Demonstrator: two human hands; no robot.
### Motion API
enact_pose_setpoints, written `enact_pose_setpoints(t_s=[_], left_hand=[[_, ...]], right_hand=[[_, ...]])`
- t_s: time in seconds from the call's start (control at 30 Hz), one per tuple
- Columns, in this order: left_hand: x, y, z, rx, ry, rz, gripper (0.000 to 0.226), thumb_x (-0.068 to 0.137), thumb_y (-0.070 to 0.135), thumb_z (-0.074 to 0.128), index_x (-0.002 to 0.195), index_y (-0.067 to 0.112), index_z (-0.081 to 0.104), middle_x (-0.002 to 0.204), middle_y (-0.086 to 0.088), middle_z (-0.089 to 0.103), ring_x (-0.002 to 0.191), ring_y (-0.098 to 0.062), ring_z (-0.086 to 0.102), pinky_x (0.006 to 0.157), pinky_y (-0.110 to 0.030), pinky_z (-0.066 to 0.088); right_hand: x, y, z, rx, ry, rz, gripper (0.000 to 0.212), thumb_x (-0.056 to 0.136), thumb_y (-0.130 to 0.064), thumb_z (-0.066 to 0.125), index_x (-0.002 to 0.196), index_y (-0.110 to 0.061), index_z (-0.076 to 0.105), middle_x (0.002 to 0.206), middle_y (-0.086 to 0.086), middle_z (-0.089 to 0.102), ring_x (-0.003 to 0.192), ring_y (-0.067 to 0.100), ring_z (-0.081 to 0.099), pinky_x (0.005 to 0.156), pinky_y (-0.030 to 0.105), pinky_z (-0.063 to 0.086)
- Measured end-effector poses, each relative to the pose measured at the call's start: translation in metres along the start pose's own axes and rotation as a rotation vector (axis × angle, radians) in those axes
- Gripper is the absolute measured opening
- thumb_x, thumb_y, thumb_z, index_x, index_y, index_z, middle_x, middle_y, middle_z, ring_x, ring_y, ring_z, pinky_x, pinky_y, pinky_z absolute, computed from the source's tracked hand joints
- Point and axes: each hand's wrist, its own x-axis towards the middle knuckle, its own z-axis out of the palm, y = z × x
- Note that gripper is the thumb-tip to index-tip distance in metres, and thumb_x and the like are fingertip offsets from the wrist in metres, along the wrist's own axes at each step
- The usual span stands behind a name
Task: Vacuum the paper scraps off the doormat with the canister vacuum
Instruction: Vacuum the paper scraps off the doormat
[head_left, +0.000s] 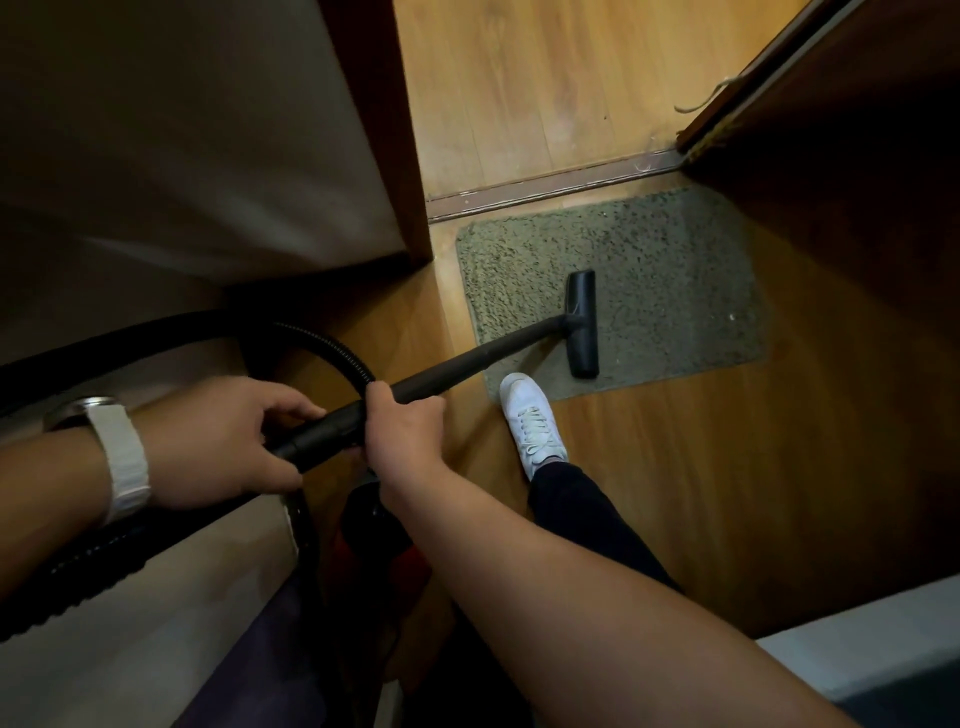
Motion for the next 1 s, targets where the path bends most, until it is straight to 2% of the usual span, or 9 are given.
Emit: enact_pose_setpoints(t_s=[0.07,0.1,0.17,0.23,0.43,0.67,0.8,0.87,1.0], left_hand=[[-0.007,-0.012,0.003,0.005,0.019,-0.007,0.050,0.062,0.027,0.085,0.090,0.056,0.055,0.086,0.014,0.072,0.060,0.002,0.062,0.062,-0.024,0.051],[-0.009,-0.018,0.004,0.009,0.023,-0.007,0.050,0.062,0.029,0.085,0.088,0.058,0.054,0.085,0.015,0.072,0.061,0.002,0.063,0.064,-0.026,0.052],[-0.013,-0.027,0.007,0.011,0.020,-0.006,0.051,0.062,0.030,0.086,0.090,0.058,0.054,0.085,0.016,0.072,0.060,0.001,0.064,0.067,-0.030,0.054],[-0.014,-0.031,0.010,0.010,0.007,-0.002,0.051,0.063,0.030,0.085,0.096,0.056,0.055,0.086,0.015,0.072,0.061,0.001,0.063,0.070,-0.032,0.055],[-0.010,-0.023,0.008,0.037,-0.016,0.020,0.053,0.067,0.031,0.082,0.106,0.052,0.053,0.092,0.013,0.071,0.064,0.009,0.059,0.060,-0.020,0.044],[-0.006,-0.017,0.004,0.010,-0.031,0.015,0.051,0.067,0.026,0.083,0.103,0.051,0.055,0.090,0.014,0.071,0.062,0.003,0.063,0.068,-0.028,0.053],[-0.001,-0.013,0.005,0.004,-0.033,0.026,0.052,0.069,0.026,0.083,0.102,0.052,0.052,0.092,0.014,0.070,0.065,0.001,0.062,0.064,-0.022,0.048],[0.002,-0.009,0.006,0.027,-0.037,0.022,0.052,0.070,0.027,0.082,0.105,0.051,0.052,0.093,0.013,0.070,0.064,-0.005,0.063,0.062,-0.019,0.046],[0.007,-0.003,0.010,0.043,-0.026,0.026,0.055,0.070,0.026,0.082,0.115,0.045,0.057,0.094,0.014,0.069,0.065,-0.002,0.061,0.061,-0.016,0.043]], right_hand=[[-0.004,0.009,0.010,-0.040,0.001,0.008,0.051,0.085,-0.038,0.062,0.124,-0.018,0.036,0.103,0.010,0.066,0.089,0.031,0.072,0.078,0.045,0.063],[-0.006,0.013,0.014,-0.033,-0.003,0.012,0.049,0.086,-0.037,0.062,0.123,-0.018,0.036,0.102,0.010,0.065,0.089,0.031,0.071,0.076,0.044,0.063],[-0.008,0.019,0.018,-0.013,-0.004,0.007,0.046,0.088,-0.033,0.062,0.125,-0.018,0.037,0.102,0.010,0.064,0.089,0.028,0.071,0.073,0.040,0.064],[-0.008,0.022,0.021,-0.010,0.008,0.002,0.046,0.089,-0.033,0.062,0.125,-0.018,0.038,0.102,0.008,0.062,0.091,0.027,0.070,0.076,0.043,0.064],[-0.007,0.022,0.020,0.001,0.039,-0.011,0.043,0.090,-0.033,0.062,0.122,-0.017,0.038,0.098,0.007,0.062,0.090,0.026,0.069,0.082,0.047,0.062],[-0.002,0.017,0.017,0.021,0.029,-0.002,0.043,0.090,-0.031,0.062,0.122,-0.017,0.037,0.095,0.005,0.061,0.089,0.025,0.068,0.083,0.048,0.061],[0.001,0.014,0.017,-0.005,0.063,-0.010,0.049,0.087,-0.034,0.063,0.124,-0.015,0.038,0.095,0.005,0.060,0.088,0.026,0.069,0.080,0.049,0.062],[0.004,0.011,0.011,-0.004,0.071,-0.010,0.048,0.087,-0.032,0.063,0.124,-0.013,0.038,0.093,0.005,0.061,0.085,0.025,0.069,0.078,0.048,0.062],[0.006,0.009,0.001,-0.023,0.064,-0.008,0.047,0.088,-0.032,0.062,0.124,-0.014,0.038,0.092,0.006,0.063,0.083,0.025,0.069,0.076,0.047,0.063]])
